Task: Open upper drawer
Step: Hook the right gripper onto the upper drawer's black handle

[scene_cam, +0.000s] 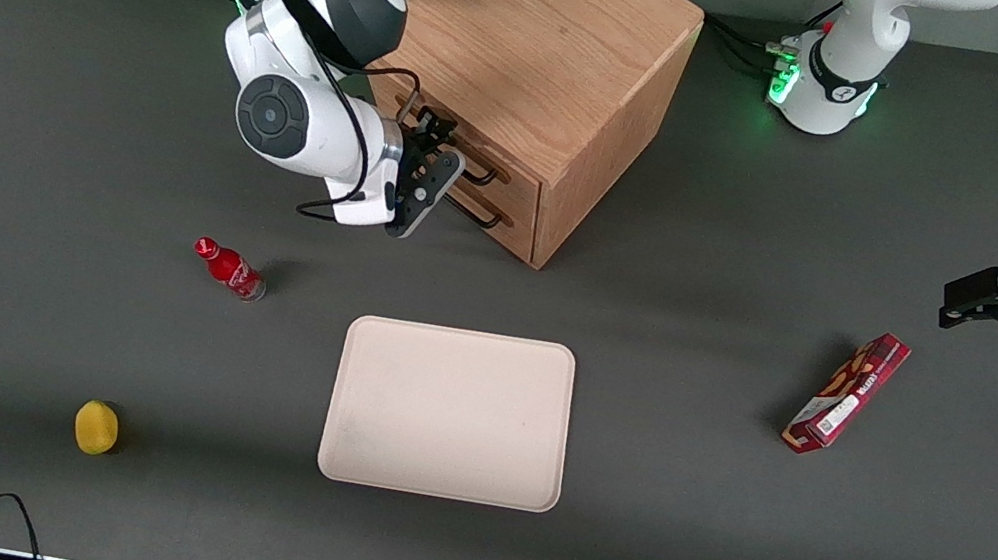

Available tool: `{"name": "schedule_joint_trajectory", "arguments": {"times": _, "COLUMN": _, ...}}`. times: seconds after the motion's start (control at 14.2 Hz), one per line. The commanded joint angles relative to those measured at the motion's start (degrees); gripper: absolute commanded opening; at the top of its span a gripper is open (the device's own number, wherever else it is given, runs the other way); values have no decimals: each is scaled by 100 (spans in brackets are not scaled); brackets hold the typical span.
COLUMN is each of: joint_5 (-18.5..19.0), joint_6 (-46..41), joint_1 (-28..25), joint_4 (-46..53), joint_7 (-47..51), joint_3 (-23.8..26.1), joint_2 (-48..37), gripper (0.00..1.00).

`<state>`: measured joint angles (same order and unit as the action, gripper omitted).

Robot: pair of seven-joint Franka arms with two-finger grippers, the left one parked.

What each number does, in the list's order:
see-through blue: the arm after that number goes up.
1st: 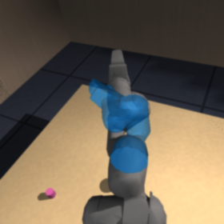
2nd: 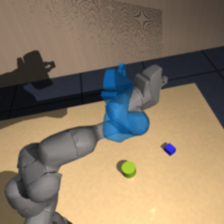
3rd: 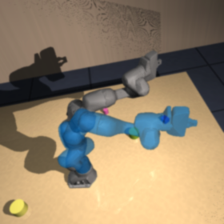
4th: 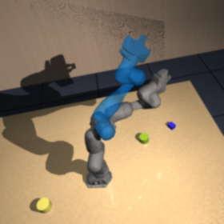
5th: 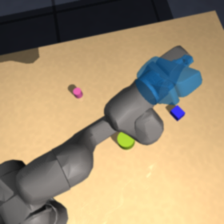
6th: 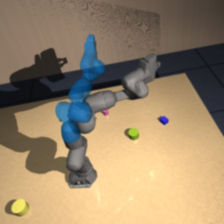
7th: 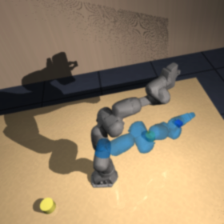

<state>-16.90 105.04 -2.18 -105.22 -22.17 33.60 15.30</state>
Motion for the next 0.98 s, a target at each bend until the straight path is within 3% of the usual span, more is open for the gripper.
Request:
{"name": "schedule_joint_trajectory", "arguments": {"times": 0.0, "joint_5": -94, "joint_6": 131, "joint_1": 34, "joint_4": -227, "joint_7": -139, "joint_3": -11, "joint_2": -203, "gripper": 100}}
{"name": "schedule_joint_trajectory", "arguments": {"times": 0.49, "joint_5": -42, "joint_6": 430, "joint_1": 42, "joint_4": -385, "joint_7": -147, "joint_3": -20, "joint_2": -151, "gripper": 100}}
{"name": "schedule_joint_trajectory", "arguments": {"times": 0.91, "joint_5": 502, "joint_6": 439, "joint_1": 60, "joint_4": -298, "joint_7": -147, "joint_3": -108, "joint_2": -19, "gripper": 100}}
